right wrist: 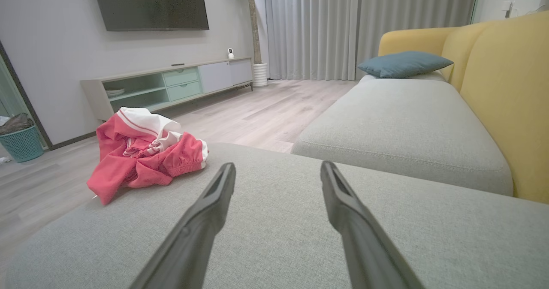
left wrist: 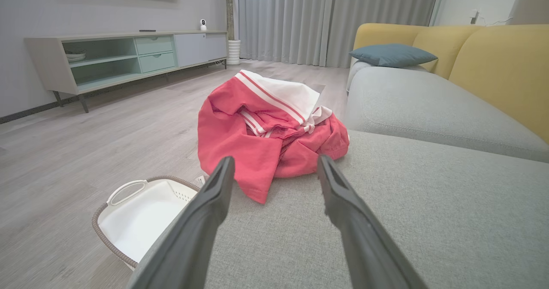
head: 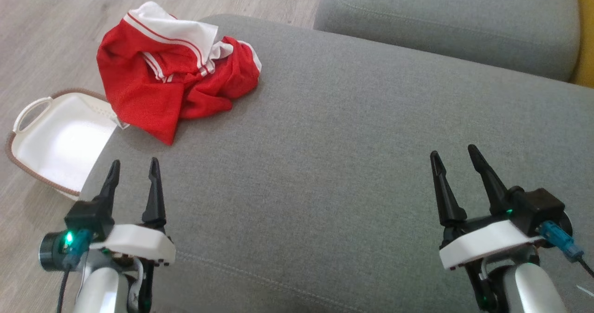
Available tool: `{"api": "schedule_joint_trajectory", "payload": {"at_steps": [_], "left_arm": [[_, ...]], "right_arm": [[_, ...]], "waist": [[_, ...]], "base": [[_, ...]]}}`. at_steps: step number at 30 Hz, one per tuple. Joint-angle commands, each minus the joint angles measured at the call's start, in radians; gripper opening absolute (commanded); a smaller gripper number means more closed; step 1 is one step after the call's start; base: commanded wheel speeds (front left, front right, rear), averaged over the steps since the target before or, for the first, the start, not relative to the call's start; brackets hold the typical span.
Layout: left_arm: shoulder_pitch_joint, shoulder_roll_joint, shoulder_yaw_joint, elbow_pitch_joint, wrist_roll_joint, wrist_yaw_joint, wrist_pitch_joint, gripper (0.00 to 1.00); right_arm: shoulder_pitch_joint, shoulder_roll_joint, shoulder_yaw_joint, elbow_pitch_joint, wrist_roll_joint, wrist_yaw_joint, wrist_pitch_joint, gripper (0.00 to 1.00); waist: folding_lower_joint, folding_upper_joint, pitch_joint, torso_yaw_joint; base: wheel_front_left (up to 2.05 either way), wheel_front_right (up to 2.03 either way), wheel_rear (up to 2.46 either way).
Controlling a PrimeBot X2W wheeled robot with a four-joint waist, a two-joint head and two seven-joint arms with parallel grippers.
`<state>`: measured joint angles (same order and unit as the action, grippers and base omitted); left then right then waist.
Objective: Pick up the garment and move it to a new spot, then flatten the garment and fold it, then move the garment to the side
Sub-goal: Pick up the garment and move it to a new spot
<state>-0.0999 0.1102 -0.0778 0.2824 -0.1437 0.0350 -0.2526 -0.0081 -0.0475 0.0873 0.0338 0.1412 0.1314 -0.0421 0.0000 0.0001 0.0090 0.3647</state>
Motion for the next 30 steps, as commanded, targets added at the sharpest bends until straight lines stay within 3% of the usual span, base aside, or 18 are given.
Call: {"api": "schedule_joint_trajectory", "payload": {"at_steps": [1, 7, 13, 22, 30], "left_arm": [[-0.031, 0.010, 0.047, -0.041, -0.002, 0.003, -0.009, 1.00], [-0.090, 0.007, 0.056, -0.046, -0.007, -0.014, -0.009, 1.00], [-0.285, 0.036, 0.057, 0.057, -0.016, -0.043, 0.017, 1.00], [-0.668, 0.125, 0.074, 0.392, -0.066, -0.105, 0.199, 1.00], [-0.854, 0.217, 0.094, 0.671, -0.078, -0.089, 0.332, 1.00]], "right_arm": [[-0.023, -0.015, 0.023, -0.045, 0.000, -0.001, 0.008, 1.00], [-0.047, -0.033, 0.023, -0.078, -0.002, -0.001, 0.029, 1.00], [-0.091, -0.071, 0.018, -0.130, -0.010, -0.001, 0.073, 1.00], [-0.146, -0.132, 0.021, -0.200, -0.006, -0.001, 0.126, 1.00], [-0.167, -0.139, 0.017, -0.217, 0.001, -0.001, 0.129, 1.00]], "waist": [[0.0000, -0.0001, 0.009, -0.001], [0.0000, -0.0001, 0.074, -0.017], [0.0000, -0.0001, 0.205, -0.048], [0.0000, -0.0001, 0.400, -0.118], [0.0000, -0.0001, 0.470, -0.177]], "base": [[0.00, 0.00, 0.00], [0.00, 0.00, 0.00], [0.00, 0.00, 0.00], [0.00, 0.00, 0.00], [0.00, 0.00, 0.00]]}}
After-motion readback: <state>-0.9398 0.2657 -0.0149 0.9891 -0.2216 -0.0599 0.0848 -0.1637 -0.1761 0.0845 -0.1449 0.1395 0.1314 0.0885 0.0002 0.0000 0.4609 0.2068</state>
